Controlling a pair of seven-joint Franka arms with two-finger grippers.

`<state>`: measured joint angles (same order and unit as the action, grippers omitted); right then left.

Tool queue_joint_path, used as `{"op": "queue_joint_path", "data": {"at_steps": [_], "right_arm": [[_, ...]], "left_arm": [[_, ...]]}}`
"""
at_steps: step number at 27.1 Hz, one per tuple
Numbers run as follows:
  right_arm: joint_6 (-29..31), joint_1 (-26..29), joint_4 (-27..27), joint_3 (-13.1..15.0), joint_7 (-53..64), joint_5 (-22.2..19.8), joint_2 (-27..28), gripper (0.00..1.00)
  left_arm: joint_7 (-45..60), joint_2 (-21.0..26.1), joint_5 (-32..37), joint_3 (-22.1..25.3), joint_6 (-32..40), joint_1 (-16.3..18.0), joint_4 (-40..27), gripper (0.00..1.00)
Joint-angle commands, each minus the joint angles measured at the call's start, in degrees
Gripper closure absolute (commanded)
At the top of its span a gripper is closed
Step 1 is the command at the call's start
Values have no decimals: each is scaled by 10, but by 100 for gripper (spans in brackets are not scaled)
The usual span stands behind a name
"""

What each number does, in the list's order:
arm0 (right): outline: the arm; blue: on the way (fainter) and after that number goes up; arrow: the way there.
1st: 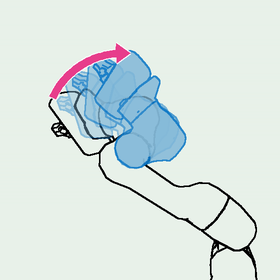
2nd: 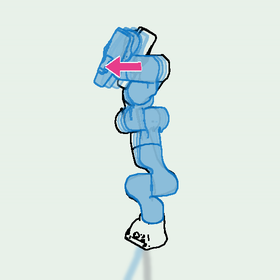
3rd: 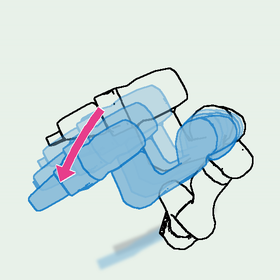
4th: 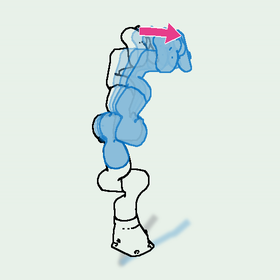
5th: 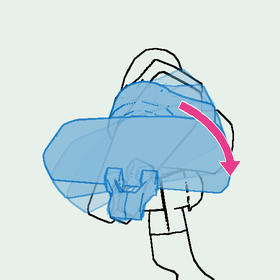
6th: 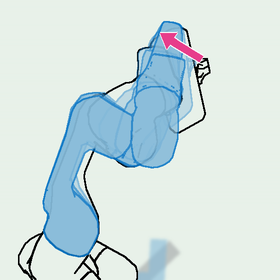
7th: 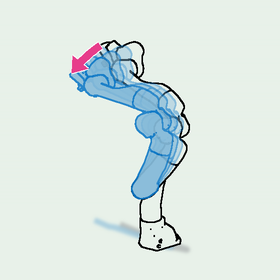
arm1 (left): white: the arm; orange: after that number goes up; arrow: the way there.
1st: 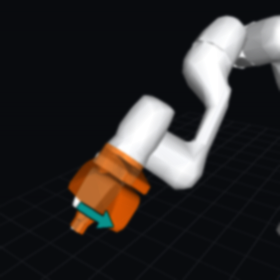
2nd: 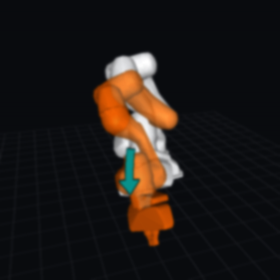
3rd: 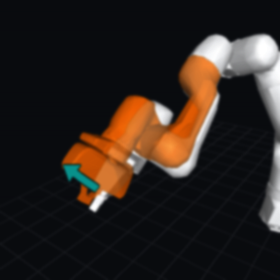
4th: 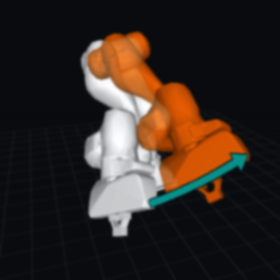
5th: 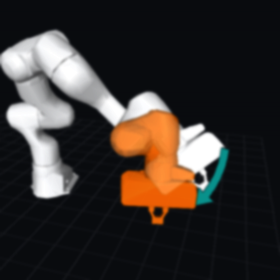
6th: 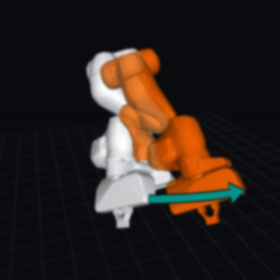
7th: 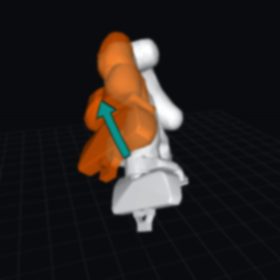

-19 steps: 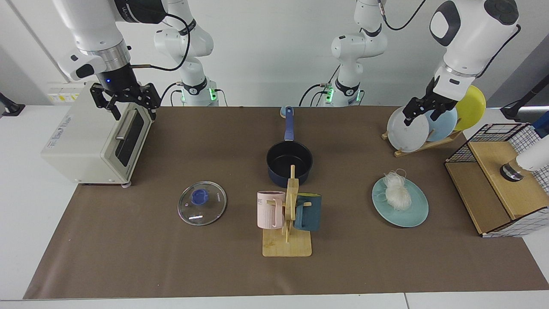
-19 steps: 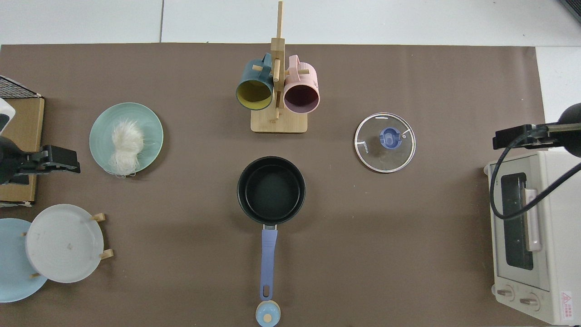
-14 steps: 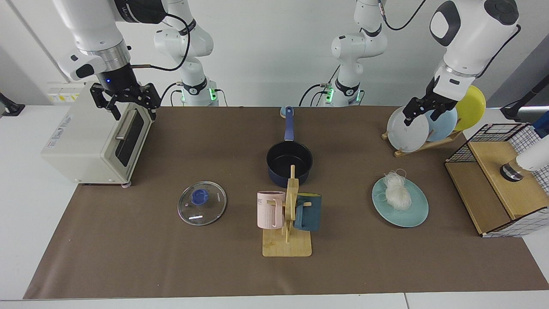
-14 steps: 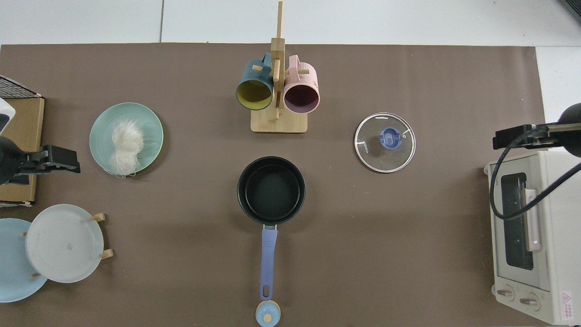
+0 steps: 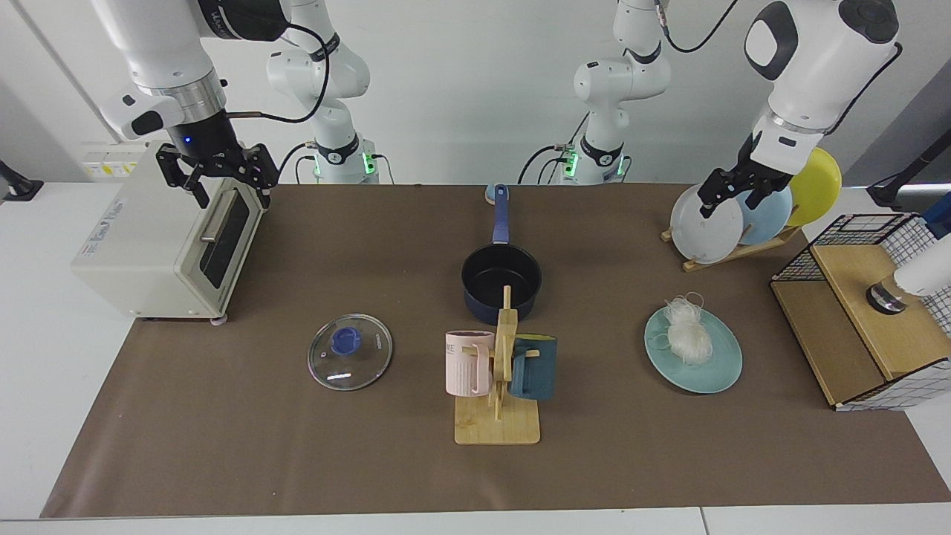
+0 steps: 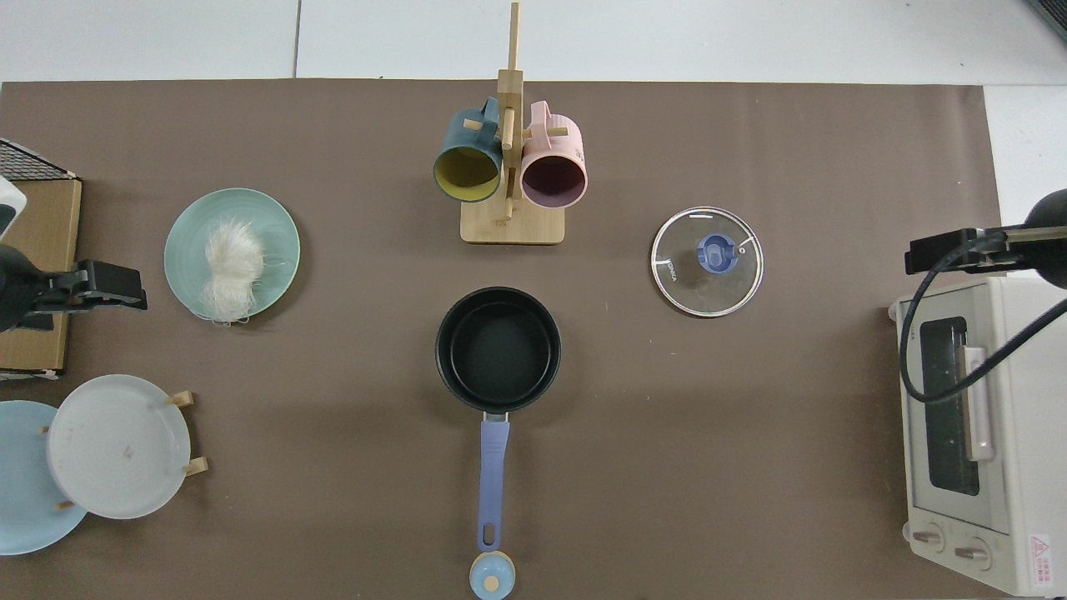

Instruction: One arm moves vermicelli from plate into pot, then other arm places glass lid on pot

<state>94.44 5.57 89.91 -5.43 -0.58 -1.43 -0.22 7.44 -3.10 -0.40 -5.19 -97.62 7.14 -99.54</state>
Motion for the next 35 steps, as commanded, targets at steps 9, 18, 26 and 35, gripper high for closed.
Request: {"op": "queue_joint_path", "data": {"at_steps": [9,18,26,35], "right_arm": [[0,6,7,-1,12,12,-6,0],[0,6,7,-1,12,12,-6,0],[0,6,7,-1,12,12,-6,0],[0,6,7,-1,12,12,-6,0]], "left_arm": [[-16,84,9,12,-90,8,27,0],[-17,149,7,19,-126,23,65,0],[-10,230,9,9,-140,14,86,0],[10,286,13,-8,-161,-6,80,0]]}}
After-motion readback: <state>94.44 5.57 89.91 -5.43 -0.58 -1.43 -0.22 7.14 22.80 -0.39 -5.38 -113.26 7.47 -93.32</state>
